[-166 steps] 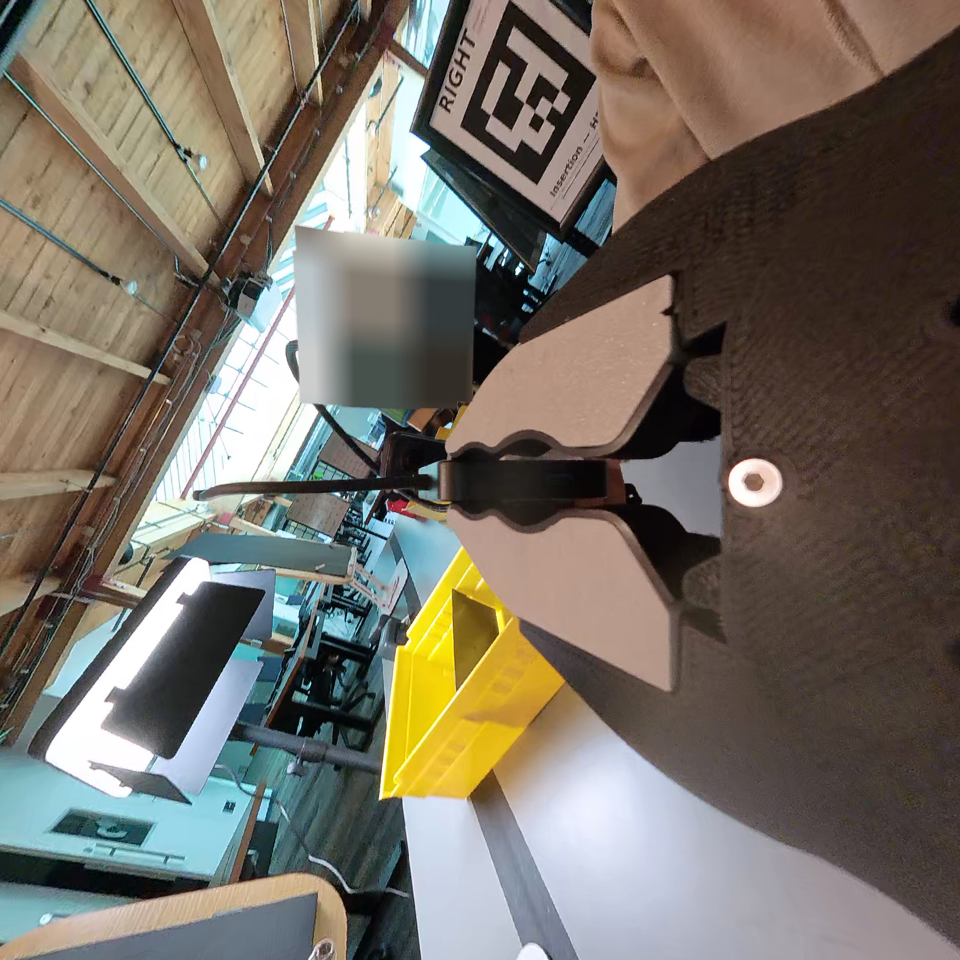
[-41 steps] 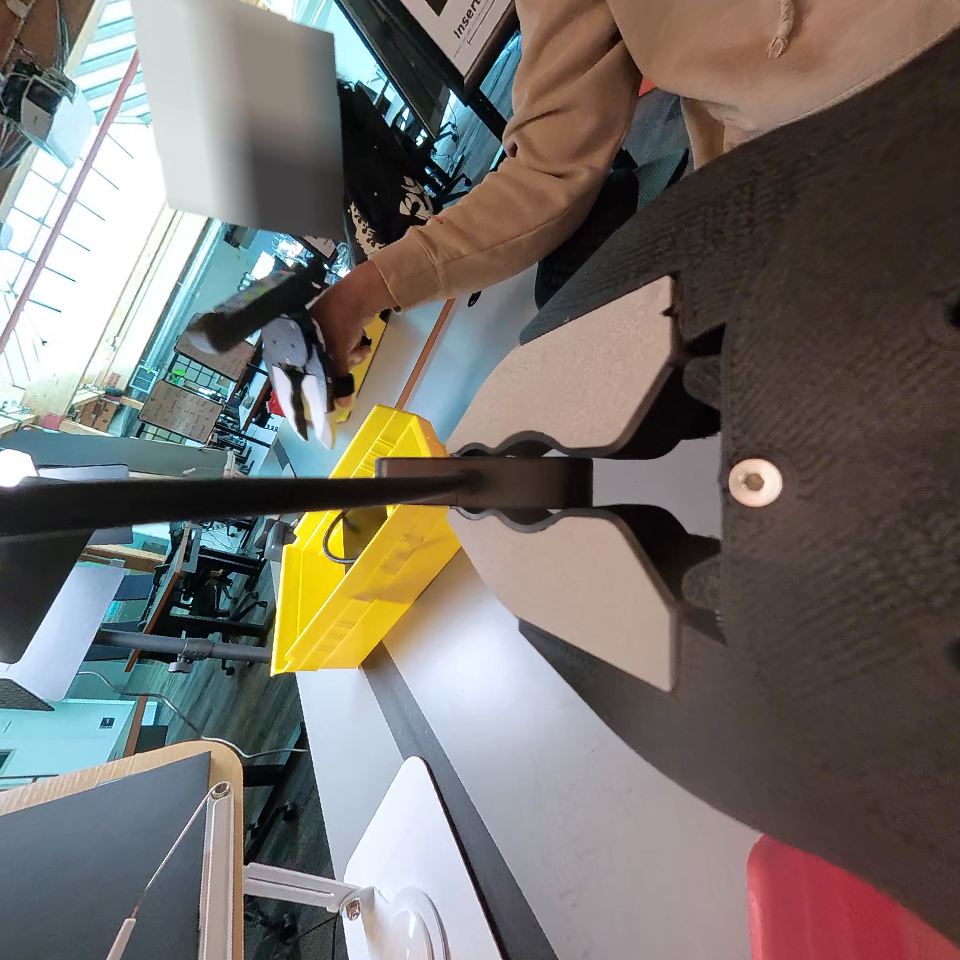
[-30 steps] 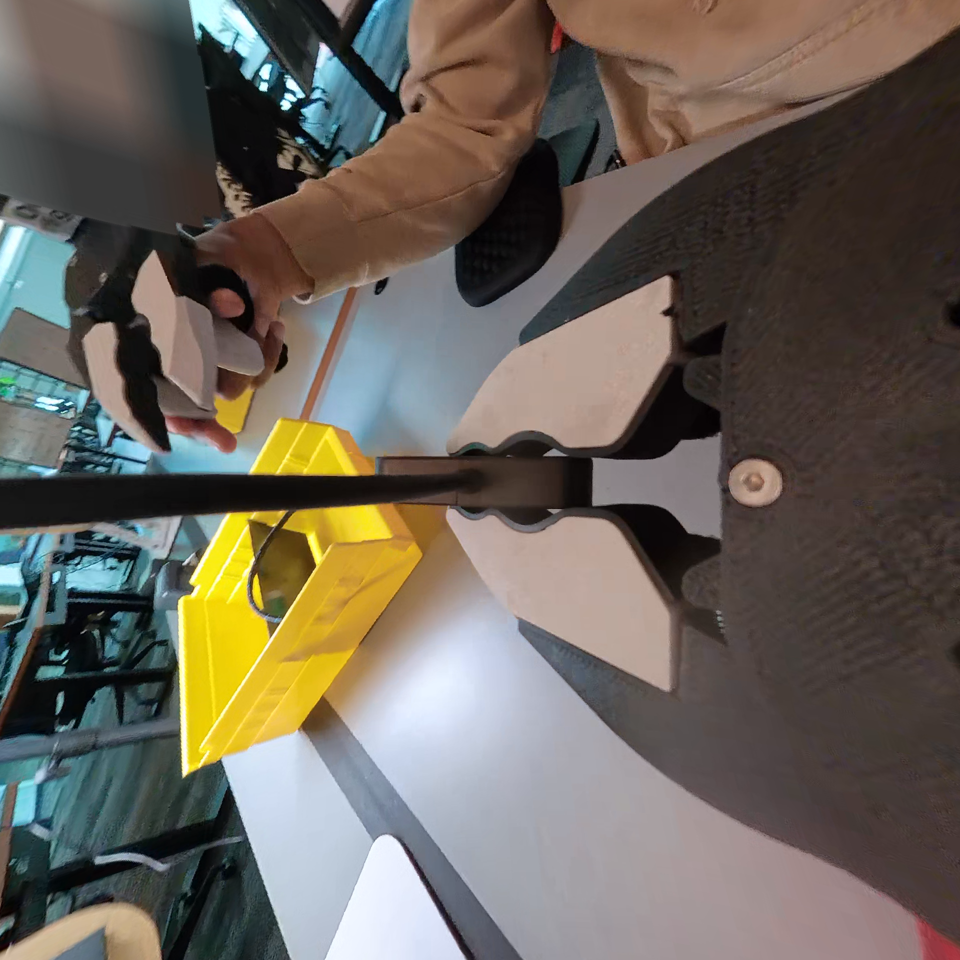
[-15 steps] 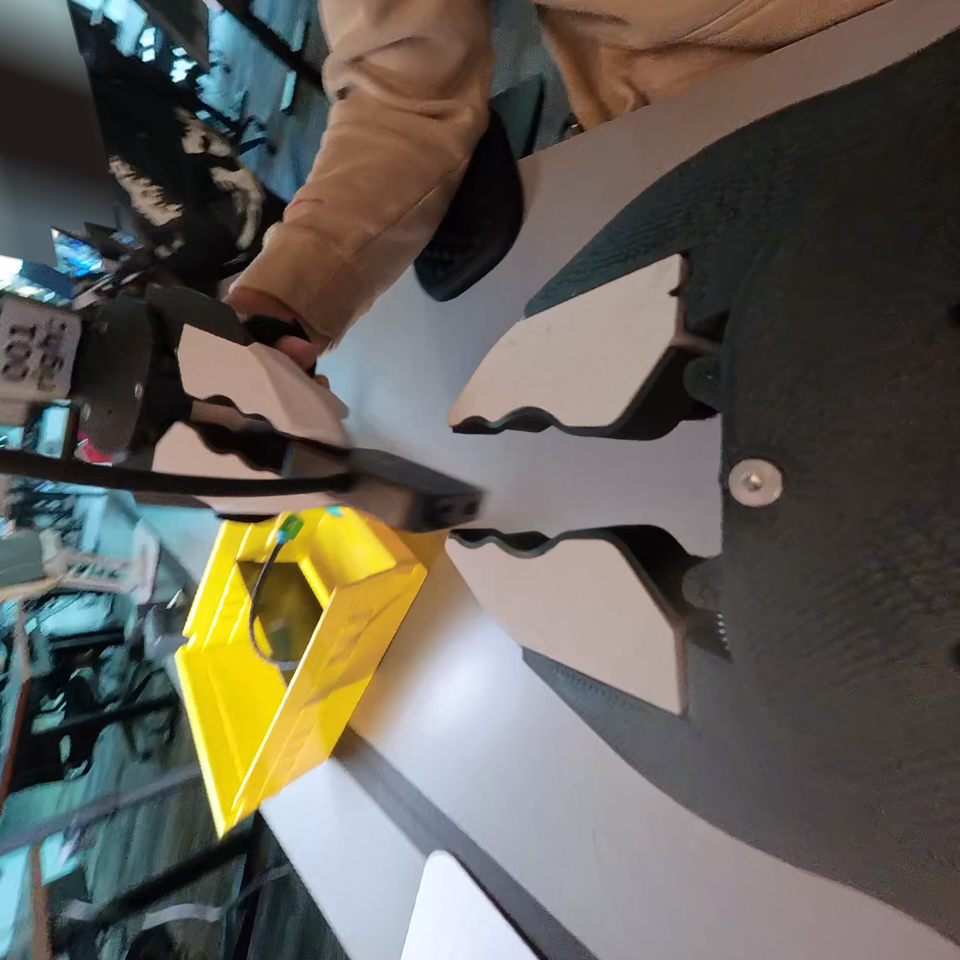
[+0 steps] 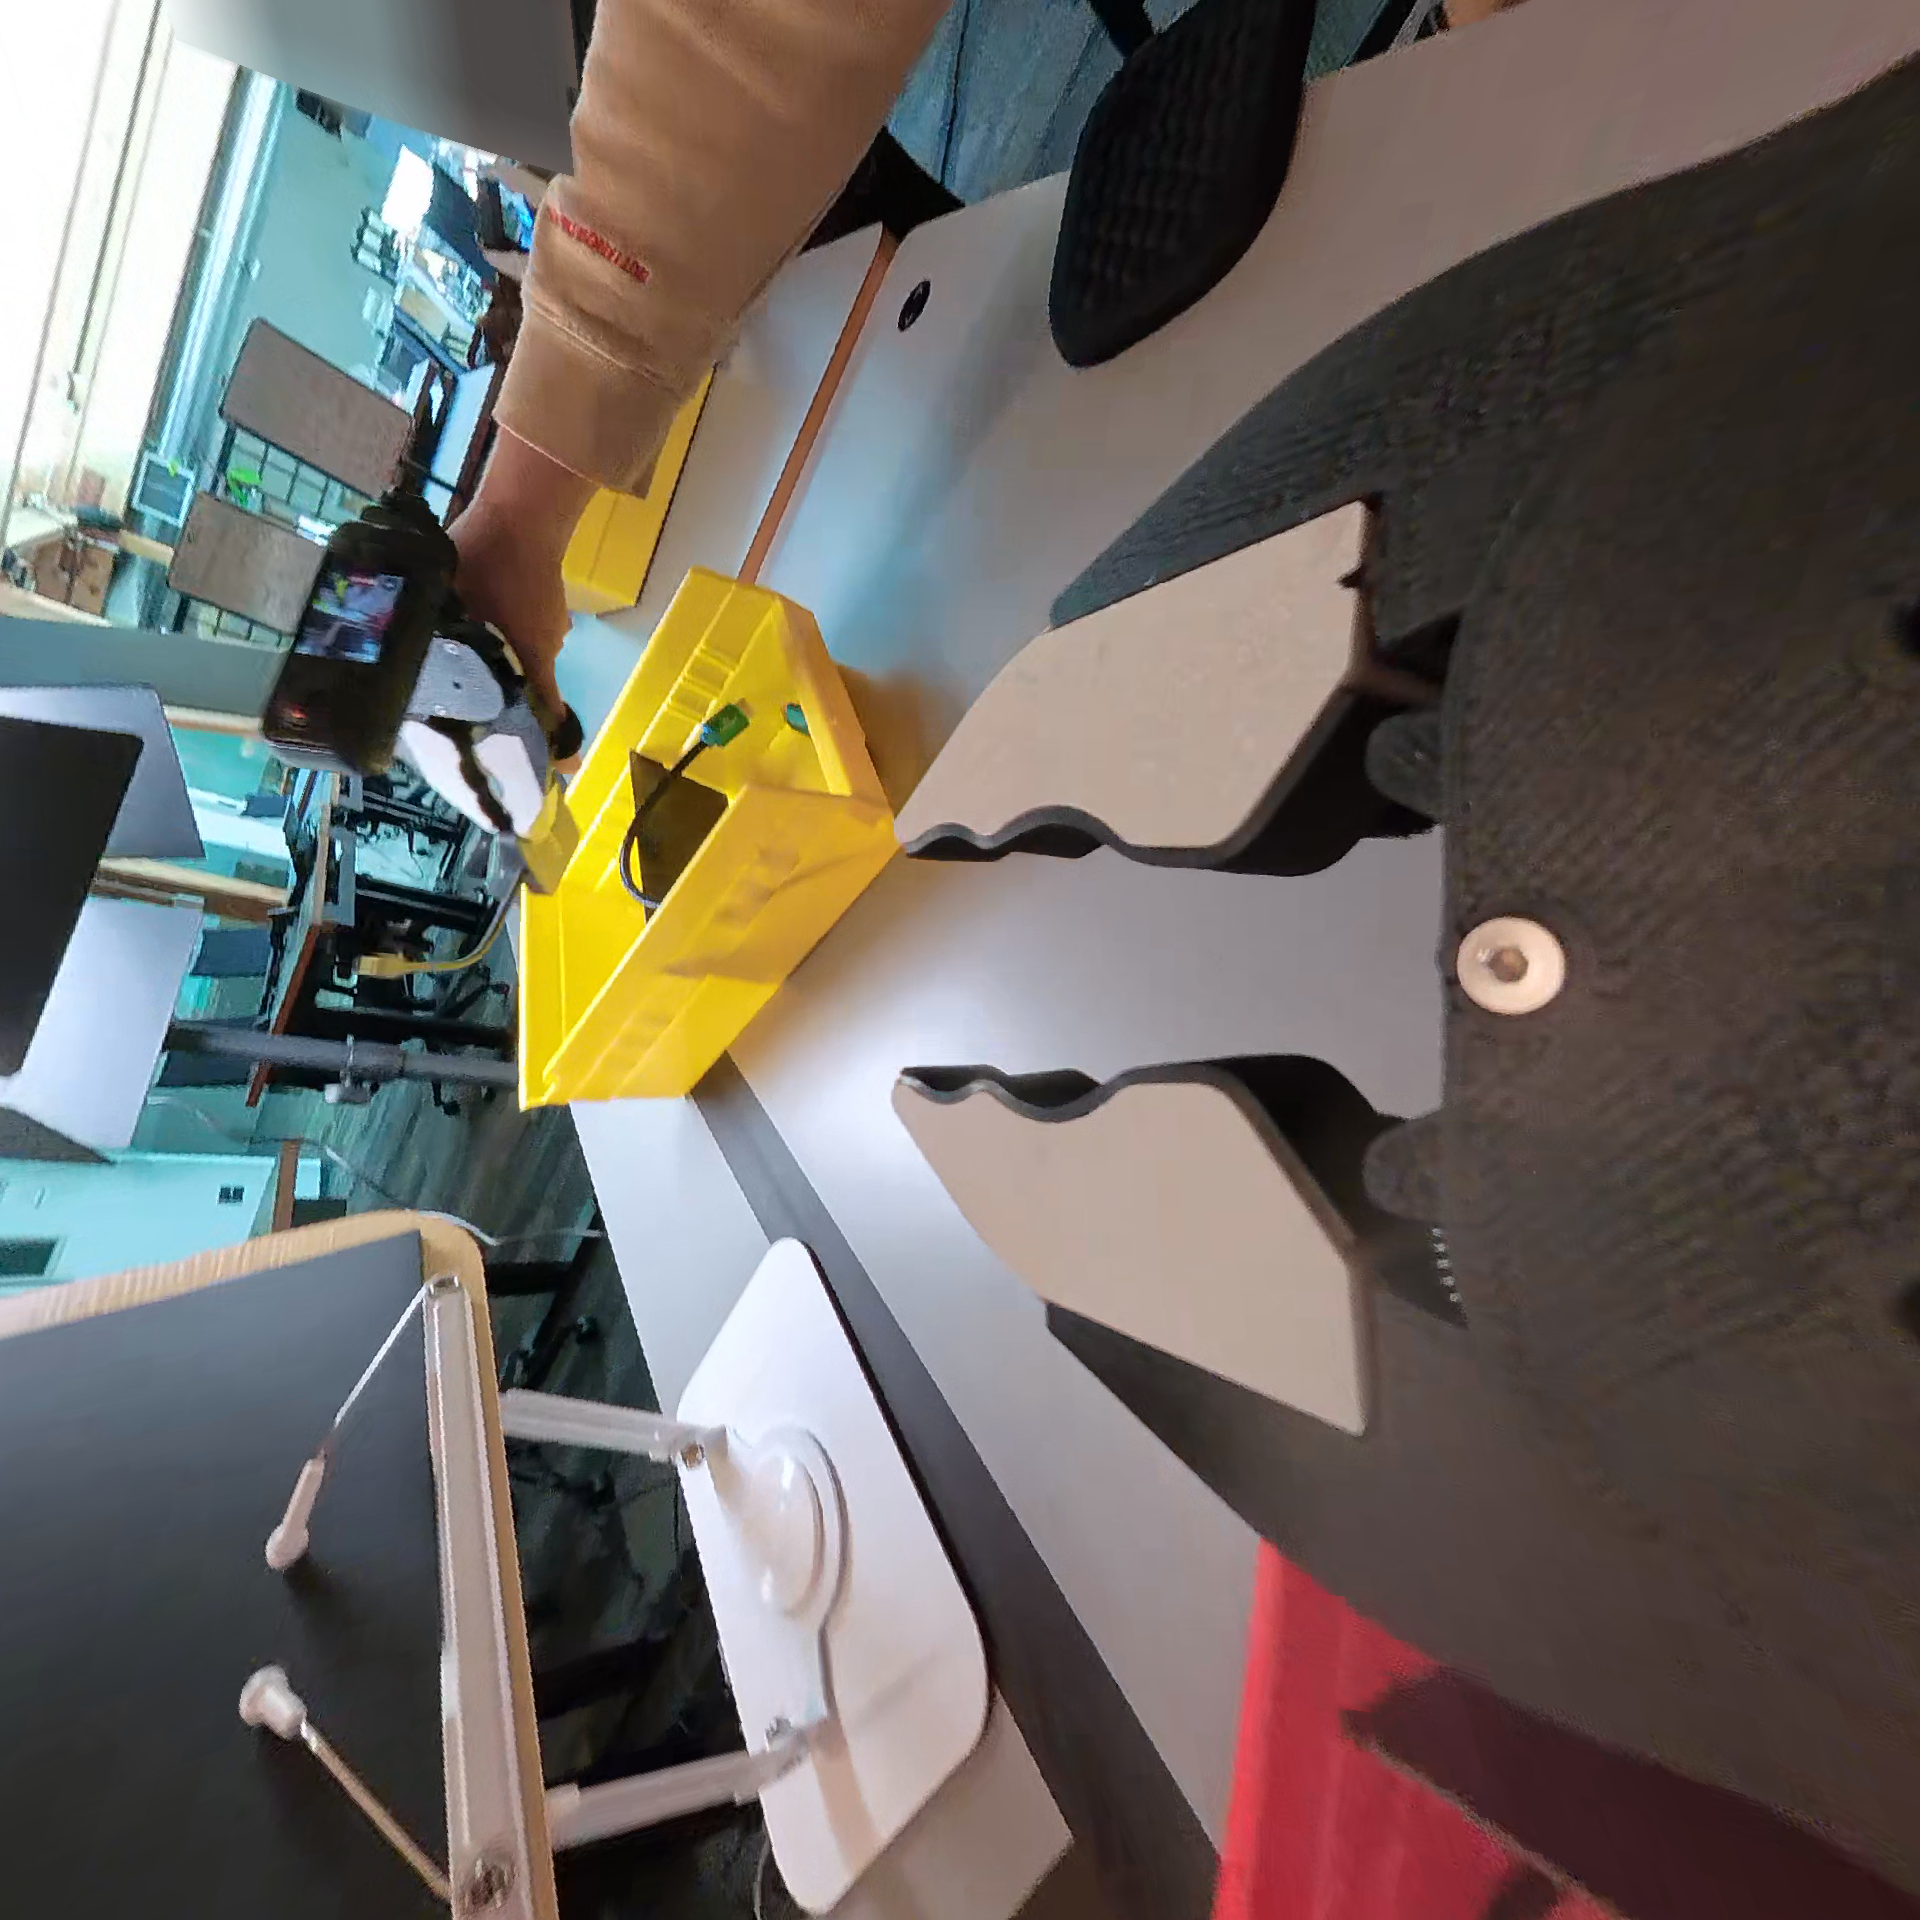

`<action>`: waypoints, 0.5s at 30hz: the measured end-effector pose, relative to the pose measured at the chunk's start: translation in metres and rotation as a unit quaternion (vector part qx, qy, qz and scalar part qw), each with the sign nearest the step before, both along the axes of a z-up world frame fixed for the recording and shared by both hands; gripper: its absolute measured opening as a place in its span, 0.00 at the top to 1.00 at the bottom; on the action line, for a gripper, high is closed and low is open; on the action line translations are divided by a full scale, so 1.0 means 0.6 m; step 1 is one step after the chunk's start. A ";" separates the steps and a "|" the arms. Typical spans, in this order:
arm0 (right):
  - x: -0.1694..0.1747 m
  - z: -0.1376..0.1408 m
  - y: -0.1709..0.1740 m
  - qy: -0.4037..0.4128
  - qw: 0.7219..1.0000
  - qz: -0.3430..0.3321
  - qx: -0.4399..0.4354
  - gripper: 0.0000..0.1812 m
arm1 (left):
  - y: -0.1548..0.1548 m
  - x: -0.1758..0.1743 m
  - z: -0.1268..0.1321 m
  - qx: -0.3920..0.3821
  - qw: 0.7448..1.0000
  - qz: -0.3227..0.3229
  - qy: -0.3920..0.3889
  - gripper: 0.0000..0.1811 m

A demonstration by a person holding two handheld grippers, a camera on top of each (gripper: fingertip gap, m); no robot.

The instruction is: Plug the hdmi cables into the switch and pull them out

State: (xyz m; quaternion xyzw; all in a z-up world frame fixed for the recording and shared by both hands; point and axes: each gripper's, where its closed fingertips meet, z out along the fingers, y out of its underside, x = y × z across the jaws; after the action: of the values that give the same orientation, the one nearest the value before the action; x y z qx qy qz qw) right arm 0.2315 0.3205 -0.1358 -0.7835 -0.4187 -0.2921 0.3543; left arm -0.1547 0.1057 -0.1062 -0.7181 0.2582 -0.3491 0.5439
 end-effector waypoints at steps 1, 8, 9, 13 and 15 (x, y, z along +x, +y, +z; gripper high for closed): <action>0.009 -0.018 0.006 -0.018 1.000 -0.008 -0.011 0.92 | 0.003 -0.010 -0.001 -0.001 1.000 0.008 0.001 0.79; -0.019 -0.028 0.008 0.094 0.995 -0.021 -0.006 0.87 | 0.011 -0.085 0.020 0.000 0.997 0.054 -0.053 0.80; -0.039 -0.009 -0.001 0.137 0.990 -0.010 0.003 0.85 | 0.012 -0.096 0.023 -0.001 0.996 0.063 -0.061 0.80; -0.160 0.085 -0.087 0.346 0.934 0.081 0.035 0.83 | 0.017 -0.136 0.030 -0.001 0.991 0.102 -0.083 0.80; -0.223 0.109 -0.158 0.427 0.894 0.131 0.022 0.83 | 0.022 -0.159 0.028 -0.005 0.988 0.132 -0.081 0.80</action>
State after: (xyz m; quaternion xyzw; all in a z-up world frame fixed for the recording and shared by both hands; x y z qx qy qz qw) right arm 0.0974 0.2259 -0.0702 -0.7624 -0.3194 0.1108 0.5518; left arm -0.2504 0.1189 -0.0893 -0.7179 0.1142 -0.3322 0.6011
